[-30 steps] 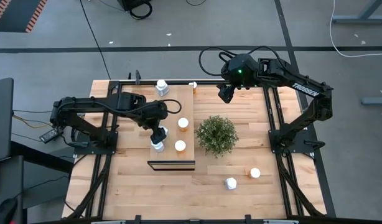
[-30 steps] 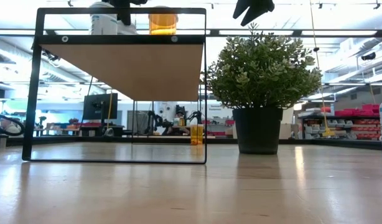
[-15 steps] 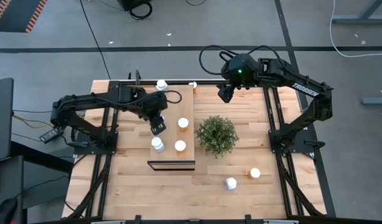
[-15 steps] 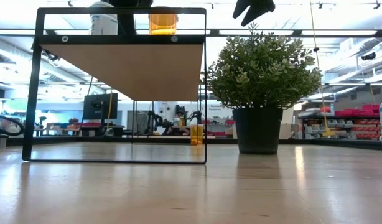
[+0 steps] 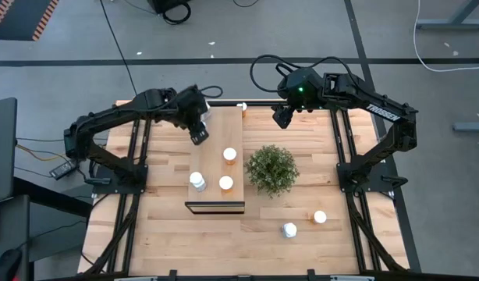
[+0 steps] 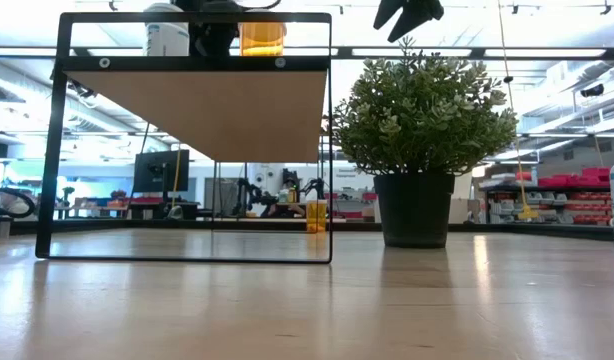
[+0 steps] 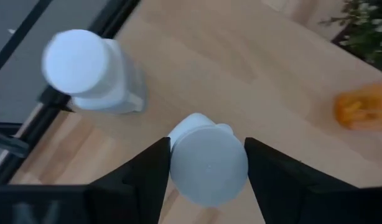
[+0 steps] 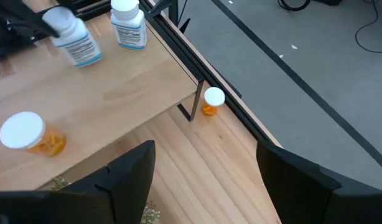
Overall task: Pick and place medicine bottles onto shelf by color
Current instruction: Adjust the white pill bottle on the shelf, then put the white pill bottle on the shelf aligned with the other white pill bottles
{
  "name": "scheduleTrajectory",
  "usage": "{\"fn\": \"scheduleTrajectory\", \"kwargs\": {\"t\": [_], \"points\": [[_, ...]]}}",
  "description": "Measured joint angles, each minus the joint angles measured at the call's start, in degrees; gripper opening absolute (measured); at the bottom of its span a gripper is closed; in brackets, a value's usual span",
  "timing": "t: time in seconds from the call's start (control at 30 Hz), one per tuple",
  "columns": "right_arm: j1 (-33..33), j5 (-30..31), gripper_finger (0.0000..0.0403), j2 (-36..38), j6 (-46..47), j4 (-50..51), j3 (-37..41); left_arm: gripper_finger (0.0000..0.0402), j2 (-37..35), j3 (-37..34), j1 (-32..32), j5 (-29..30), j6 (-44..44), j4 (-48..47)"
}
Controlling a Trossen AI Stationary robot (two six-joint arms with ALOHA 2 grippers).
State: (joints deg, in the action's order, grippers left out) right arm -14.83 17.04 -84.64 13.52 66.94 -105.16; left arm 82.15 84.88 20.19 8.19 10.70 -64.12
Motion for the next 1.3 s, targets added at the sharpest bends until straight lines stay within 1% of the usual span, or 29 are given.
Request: {"fn": "scheduleTrajectory", "kwargs": {"t": [0.17,0.27,0.5,0.8,0.87,0.93,1.0,1.1,1.3], "points": [[0.0,0.0,0.0286,0.0,0.0,0.0,0.0,0.0196,0.0,0.0,2.3,-1.8,-1.4,0.0],[0.0,0.0,0.0286,0.0,0.0,0.0,0.0,0.0196,0.0,0.0,2.8,-3.3,-1.5,0.0],[0.0,0.0,0.0286,0.0,0.0,0.0,0.0,0.0222,0.0,0.0,2.9,-3.5,-1.5,1.3],[0.0,0.0,0.0286,0.0,0.1,0.0,0.0,0.0237,0.0,0.0,2.9,-3.1,-1.3,3.6],[0.0,-0.3,0.0286,0.0,1.5,0.3,0.0,0.0241,0.0,0.0,2.9,-3.0,-0.9,3.6],[0.0,-2.8,0.0286,0.0,3.5,0.9,0.0,0.0245,-0.2,0.0,2.9,-2.9,-0.3,3.5],[0.0,-6.7,0.0286,0.0,5.3,1.9,0.0,0.0249,-0.9,0.0,2.8,-2.9,0.6,3.5],[0.1,-11.2,0.0286,0.0,7.9,5.7,0.0,0.0252,-1.9,0.1,2.4,-3.7,0.8,3.5],[3.6,-12.9,0.0286,0.4,15.5,18.3,0.0,0.0253,-5.2,0.1,0.7,-4.0,1.8,3.7]]}}
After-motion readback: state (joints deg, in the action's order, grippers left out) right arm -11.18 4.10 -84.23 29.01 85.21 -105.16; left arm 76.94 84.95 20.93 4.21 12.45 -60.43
